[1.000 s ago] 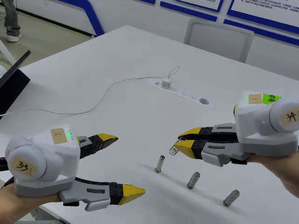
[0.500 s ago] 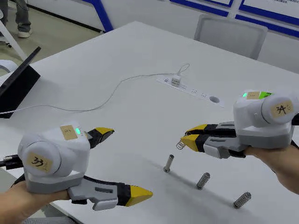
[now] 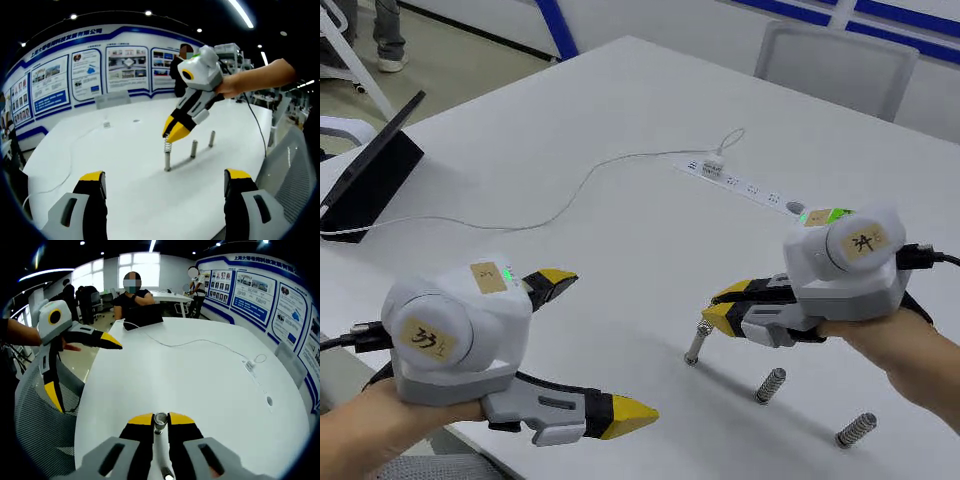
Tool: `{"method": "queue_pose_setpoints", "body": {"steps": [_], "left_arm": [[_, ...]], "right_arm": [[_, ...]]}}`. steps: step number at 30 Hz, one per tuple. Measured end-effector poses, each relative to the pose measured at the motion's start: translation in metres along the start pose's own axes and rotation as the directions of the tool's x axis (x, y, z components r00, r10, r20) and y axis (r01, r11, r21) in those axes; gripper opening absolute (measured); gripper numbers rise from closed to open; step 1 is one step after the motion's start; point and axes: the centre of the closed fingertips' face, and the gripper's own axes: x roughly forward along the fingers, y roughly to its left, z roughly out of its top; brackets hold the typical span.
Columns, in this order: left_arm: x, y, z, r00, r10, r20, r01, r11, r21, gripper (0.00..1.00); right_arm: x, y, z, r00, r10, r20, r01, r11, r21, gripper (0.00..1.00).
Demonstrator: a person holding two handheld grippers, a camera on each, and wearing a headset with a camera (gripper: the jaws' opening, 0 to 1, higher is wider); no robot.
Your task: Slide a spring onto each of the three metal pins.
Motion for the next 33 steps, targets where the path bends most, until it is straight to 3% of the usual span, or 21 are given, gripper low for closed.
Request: {"method": "queue_pose_setpoints", "body": {"steps": [13, 33], "left_arm": [[0.001, 0.001, -0.003, 0.9998, 0.006, -0.017, -0.006, 1.0, -0.002, 1.0], [0.001, 0.004, -0.006, 0.9995, 0.011, -0.03, -0.011, 1.0, -0.014, 1.0]], "right_arm": [[0.018, 0.002, -0.018, 0.998, 0.01, -0.062, -0.011, 1.0, -0.017, 0.11], [0.032, 0.004, -0.034, 0.9937, 0.015, -0.112, -0.017, 1.0, -0.024, 0.11]]}}
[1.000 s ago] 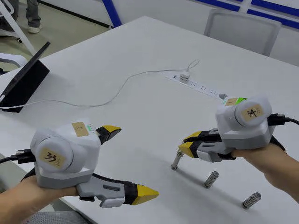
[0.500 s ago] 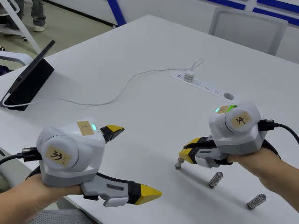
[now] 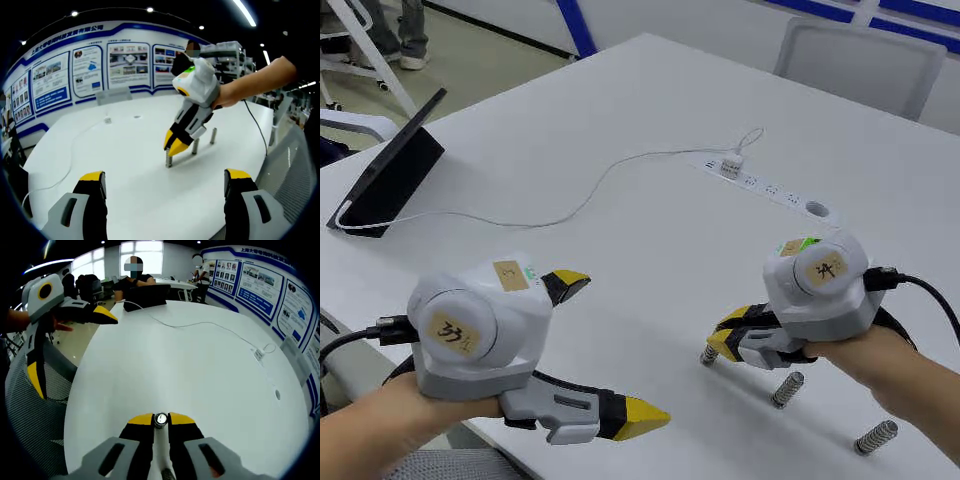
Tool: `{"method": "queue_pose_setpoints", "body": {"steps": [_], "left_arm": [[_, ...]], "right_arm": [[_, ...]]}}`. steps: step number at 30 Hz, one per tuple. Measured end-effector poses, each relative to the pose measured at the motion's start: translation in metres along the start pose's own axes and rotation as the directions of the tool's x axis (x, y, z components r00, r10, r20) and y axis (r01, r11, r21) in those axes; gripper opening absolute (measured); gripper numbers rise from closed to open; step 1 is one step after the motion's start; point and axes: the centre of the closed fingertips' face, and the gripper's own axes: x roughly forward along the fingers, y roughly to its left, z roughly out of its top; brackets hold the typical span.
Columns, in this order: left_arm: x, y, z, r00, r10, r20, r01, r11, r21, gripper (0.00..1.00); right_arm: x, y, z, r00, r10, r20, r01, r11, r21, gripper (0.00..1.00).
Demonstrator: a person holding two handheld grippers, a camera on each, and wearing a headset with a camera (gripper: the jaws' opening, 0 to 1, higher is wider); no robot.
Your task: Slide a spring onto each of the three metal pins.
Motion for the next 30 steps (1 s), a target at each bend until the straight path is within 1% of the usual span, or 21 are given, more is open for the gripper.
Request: {"method": "queue_pose_setpoints", "body": {"steps": [11, 14, 19, 22, 25, 27, 30], "left_arm": [[0.001, -0.001, -0.002, 0.9999, -0.003, -0.014, 0.003, 1.0, 0.005, 1.0], [0.002, -0.002, -0.003, 0.9998, -0.005, -0.017, 0.005, 1.0, 0.008, 1.0], [0.002, -0.002, -0.004, 0.9997, -0.009, -0.024, 0.01, 1.0, 0.008, 1.0], [0.002, -0.003, -0.005, 0.9995, -0.014, -0.029, 0.014, 1.0, 0.011, 1.0], [0.003, -0.004, -0.005, 0.9994, -0.016, -0.029, 0.017, 1.0, 0.01, 1.0], [0.003, -0.004, -0.005, 0.9995, -0.019, -0.026, 0.019, 1.0, 0.009, 1.0], [0.002, -0.005, -0.003, 0.9997, -0.02, -0.016, 0.021, 1.0, 0.006, 1.0]], "right_arm": [[0.002, 0.001, -0.005, 0.9999, 0.005, -0.016, -0.005, 1.0, -0.015, 0.12], [0.003, 0.002, -0.007, 0.9997, 0.009, -0.022, -0.009, 1.0, -0.014, 0.15], [-0.002, 0.0, -0.004, 1.0, -0.002, -0.008, 0.002, 1.0, -0.01, 0.18], [-0.013, -0.001, 0.002, 0.9995, -0.021, 0.026, 0.021, 1.0, -0.008, 0.19], [-0.026, -0.004, 0.008, 0.9969, -0.046, 0.064, 0.046, 0.999, 0.004, 0.2], [-0.042, -0.005, 0.014, 0.9899, -0.067, 0.125, 0.064, 0.998, 0.022, 0.21], [-0.06, -0.004, 0.013, 0.9814, -0.086, 0.172, 0.082, 0.996, 0.03, 0.21]]}}
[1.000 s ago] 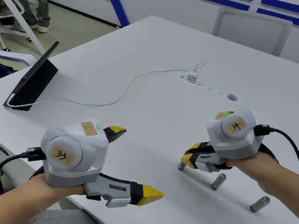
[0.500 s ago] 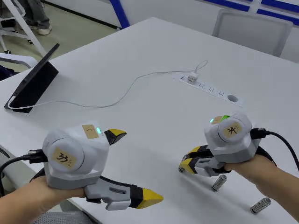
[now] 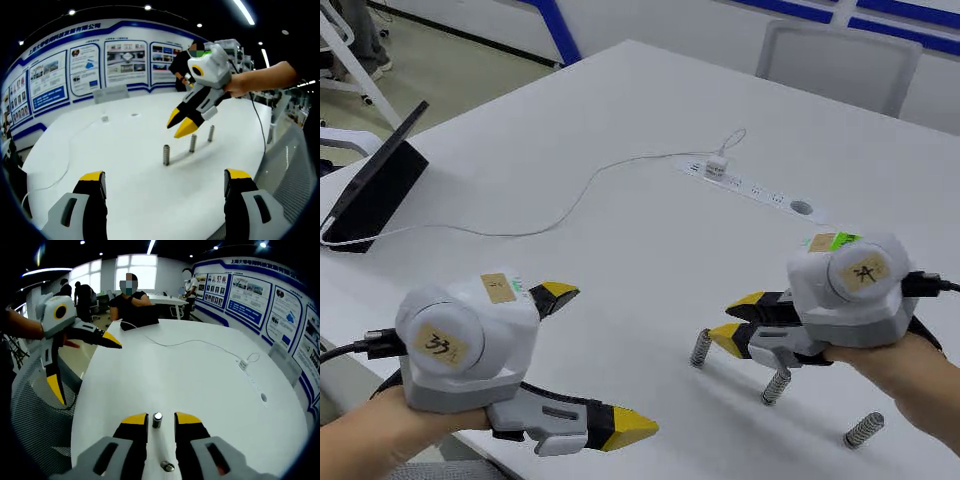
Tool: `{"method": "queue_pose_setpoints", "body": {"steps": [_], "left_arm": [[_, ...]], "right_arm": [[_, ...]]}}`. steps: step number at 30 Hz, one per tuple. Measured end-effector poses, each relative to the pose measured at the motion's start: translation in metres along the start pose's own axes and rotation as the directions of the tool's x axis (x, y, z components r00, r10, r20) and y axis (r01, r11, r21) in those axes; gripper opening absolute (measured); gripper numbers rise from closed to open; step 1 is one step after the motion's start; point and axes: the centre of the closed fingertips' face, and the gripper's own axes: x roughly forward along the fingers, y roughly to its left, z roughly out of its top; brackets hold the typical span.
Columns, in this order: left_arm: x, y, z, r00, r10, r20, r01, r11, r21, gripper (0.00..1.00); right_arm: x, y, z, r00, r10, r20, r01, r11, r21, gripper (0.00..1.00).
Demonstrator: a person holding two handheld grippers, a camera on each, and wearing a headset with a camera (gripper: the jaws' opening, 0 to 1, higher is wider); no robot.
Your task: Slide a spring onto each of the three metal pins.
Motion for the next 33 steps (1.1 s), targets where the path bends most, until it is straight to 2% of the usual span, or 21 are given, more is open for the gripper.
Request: {"method": "queue_pose_setpoints", "body": {"steps": [5, 9, 15, 18, 22, 28, 33], "left_arm": [[0.001, -0.003, -0.002, 0.9998, -0.011, -0.016, 0.011, 1.0, 0.013, 1.0], [0.001, -0.005, 0.001, 0.9998, -0.018, -0.007, 0.018, 1.0, 0.023, 1.0], [-0.001, 0.0, 0.005, 0.9999, -0.008, 0.013, 0.008, 1.0, -0.008, 1.0], [0.0, 0.002, 0.007, 0.9998, -0.002, 0.017, 0.002, 1.0, -0.009, 1.0], [0.005, 0.005, 0.013, 0.9997, 0.0, 0.026, 0.0, 1.0, -0.012, 1.0], [0.015, -0.001, 0.029, 0.9987, -0.021, 0.047, 0.021, 1.0, -0.001, 1.0], [0.022, -0.008, 0.037, 0.9977, -0.054, 0.041, 0.053, 0.998, 0.031, 1.0]], "right_arm": [[-0.026, 0.001, -0.011, 0.9983, -0.031, 0.049, 0.03, 0.999, 0.018, 0.23], [-0.044, 0.0, -0.022, 0.9948, -0.064, 0.079, 0.059, 0.996, 0.06, 0.25], [-0.072, -0.007, -0.034, 0.9832, -0.129, 0.129, 0.112, 0.985, 0.131, 0.27], [-0.082, -0.011, -0.04, 0.9781, -0.157, 0.137, 0.136, 0.98, 0.147, 0.29], [-0.096, -0.017, -0.043, 0.9625, -0.203, 0.18, 0.167, 0.966, 0.197, 0.33], [-0.117, -0.024, -0.057, 0.9505, -0.254, 0.179, 0.211, 0.951, 0.227, 0.39], [-0.13, -0.021, -0.075, 0.9487, -0.275, 0.156, 0.233, 0.941, 0.244, 0.42]]}}
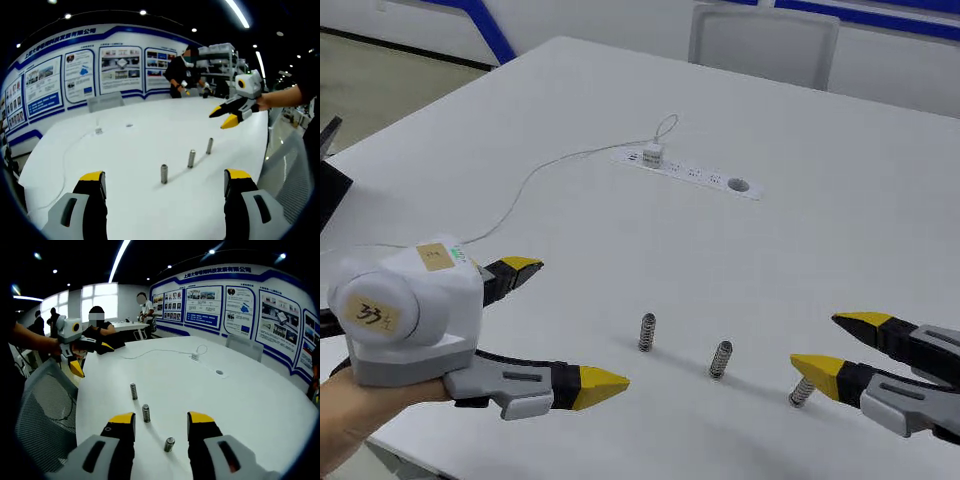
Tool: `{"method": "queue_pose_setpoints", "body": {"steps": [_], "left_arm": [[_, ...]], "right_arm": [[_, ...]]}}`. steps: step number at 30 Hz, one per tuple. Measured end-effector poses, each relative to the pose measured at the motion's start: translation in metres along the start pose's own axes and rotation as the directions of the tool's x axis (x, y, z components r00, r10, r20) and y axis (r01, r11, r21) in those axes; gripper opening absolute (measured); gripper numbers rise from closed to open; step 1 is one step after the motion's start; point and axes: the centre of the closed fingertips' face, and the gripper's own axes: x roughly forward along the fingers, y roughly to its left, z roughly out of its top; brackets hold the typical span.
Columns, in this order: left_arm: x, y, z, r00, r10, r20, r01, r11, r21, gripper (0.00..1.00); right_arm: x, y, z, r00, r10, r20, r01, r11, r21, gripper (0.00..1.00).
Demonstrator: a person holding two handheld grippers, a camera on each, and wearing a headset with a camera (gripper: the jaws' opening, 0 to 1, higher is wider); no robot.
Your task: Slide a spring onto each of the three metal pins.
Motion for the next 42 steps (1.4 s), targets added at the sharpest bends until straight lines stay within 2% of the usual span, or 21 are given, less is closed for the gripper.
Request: {"method": "queue_pose_setpoints", "body": {"steps": [4, 12, 17, 23, 30, 42], "left_arm": [[0.003, 0.0, 0.005, 0.9999, -0.017, 0.001, 0.017, 1.0, 0.011, 1.0], [0.002, 0.005, 0.009, 0.9997, -0.022, -0.003, 0.022, 1.0, 0.011, 1.0], [0.002, 0.004, 0.01, 0.9994, -0.033, -0.009, 0.033, 0.999, 0.015, 1.0], [0.004, 0.002, 0.012, 0.9989, -0.046, -0.007, 0.046, 0.999, 0.007, 1.0], [0.006, 0.0, 0.013, 0.9982, -0.057, -0.02, 0.058, 0.998, 0.024, 1.0], [0.005, 0.002, 0.017, 0.9986, -0.051, -0.015, 0.051, 0.998, 0.024, 1.0]], "right_arm": [[-0.01, -0.003, -0.013, 0.9998, -0.011, -0.018, 0.011, 1.0, 0.006, 0.47], [-0.025, -0.002, -0.023, 0.9998, -0.017, -0.012, 0.017, 1.0, 0.022, 0.55], [-0.029, -0.003, -0.027, 0.9997, -0.019, -0.017, 0.02, 0.999, 0.035, 0.6], [-0.034, -0.004, -0.028, 0.9994, -0.034, -0.007, 0.034, 0.998, 0.045, 0.67], [-0.039, -0.007, -0.028, 0.9987, -0.05, 0.009, 0.05, 0.997, 0.054, 0.75], [-0.04, -0.011, -0.027, 0.9978, -0.066, 0.011, 0.065, 0.996, 0.064, 0.76]]}}
